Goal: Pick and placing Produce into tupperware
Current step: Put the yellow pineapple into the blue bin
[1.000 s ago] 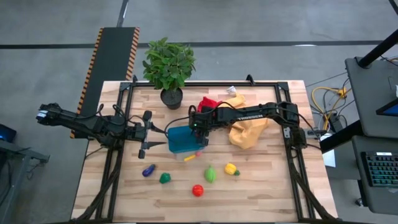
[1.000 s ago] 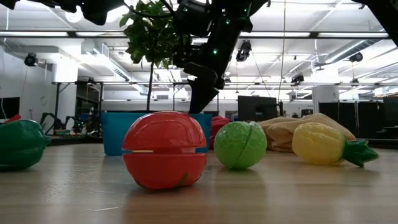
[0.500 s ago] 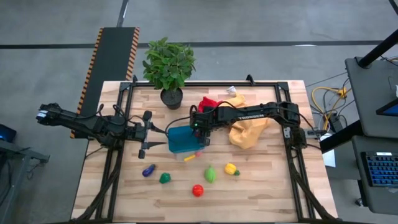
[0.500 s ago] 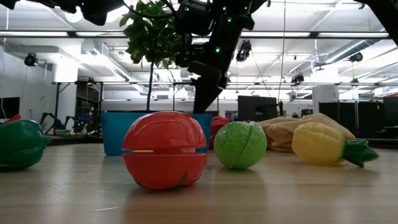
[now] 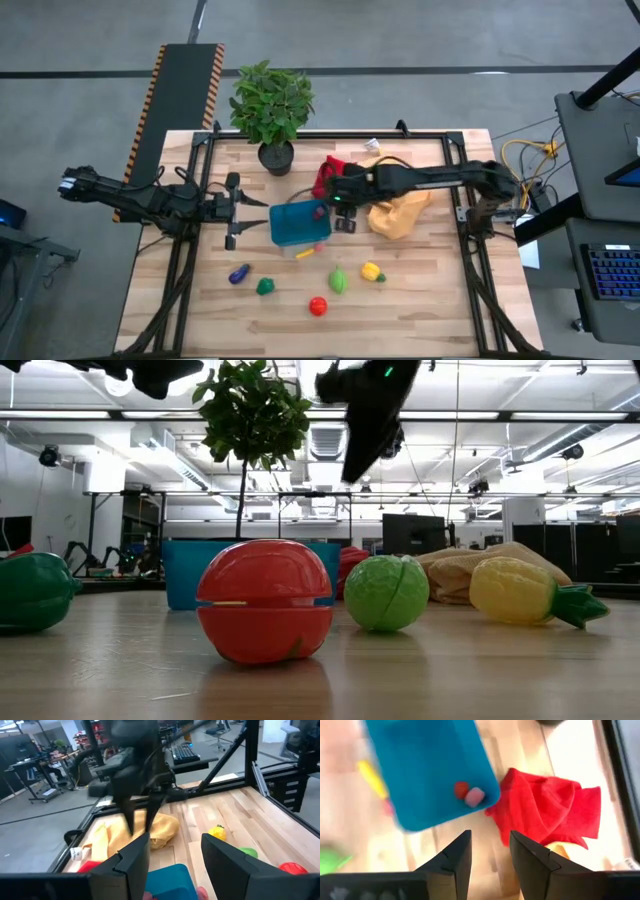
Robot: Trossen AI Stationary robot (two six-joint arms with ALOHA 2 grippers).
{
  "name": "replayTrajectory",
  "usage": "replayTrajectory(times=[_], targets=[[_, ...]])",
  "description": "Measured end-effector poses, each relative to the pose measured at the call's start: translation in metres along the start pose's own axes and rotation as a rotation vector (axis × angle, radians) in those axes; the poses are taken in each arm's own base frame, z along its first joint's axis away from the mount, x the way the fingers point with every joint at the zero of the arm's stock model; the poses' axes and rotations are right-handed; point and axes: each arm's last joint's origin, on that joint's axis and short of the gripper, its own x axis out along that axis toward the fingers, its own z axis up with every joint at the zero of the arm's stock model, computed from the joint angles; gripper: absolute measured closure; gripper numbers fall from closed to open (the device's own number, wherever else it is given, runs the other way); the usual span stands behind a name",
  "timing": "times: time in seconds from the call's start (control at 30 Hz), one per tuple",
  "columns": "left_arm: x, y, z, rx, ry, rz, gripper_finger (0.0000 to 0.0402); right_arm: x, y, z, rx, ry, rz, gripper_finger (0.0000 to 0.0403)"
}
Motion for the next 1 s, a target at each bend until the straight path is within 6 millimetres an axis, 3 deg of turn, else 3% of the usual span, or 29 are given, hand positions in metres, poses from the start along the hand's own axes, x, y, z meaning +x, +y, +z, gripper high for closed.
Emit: replayTrajectory(times=[0.17,0.33,0.53,0.7,0.83,1.0], targets=[[-0.001,0.0,0.0,0.0,0.001,0.001,0.0237,-0.041,0.011,-0.018,-0.034,-0.163,0.042,0.0294],[-0.001,0.0,0.0,0.0,0.003,0.0,0.0237,-0.072,0.018,-0.054,-0.055,-0.319,0.095,0.0304],[-0.001,0.0,0.0,0.0,0.002,0.0,0.0237,-0.097,0.022,-0.104,0.036,-0.445,0.204,0.0314],[-0.001,0.0,0.0,0.0,0.003,0.0,0.0237,-0.108,0.026,-0.133,0.075,-0.516,0.359,0.0311],[0.0,0.0,-0.001,-0.002,0.004,0.001,0.0237,-0.116,0.025,-0.142,0.133,-0.536,0.443,0.0269],[0.001,0.0,0.0,-0.003,0.004,0.006,0.0237,-0.113,0.035,-0.144,0.18,-0.445,0.584,0.017]])
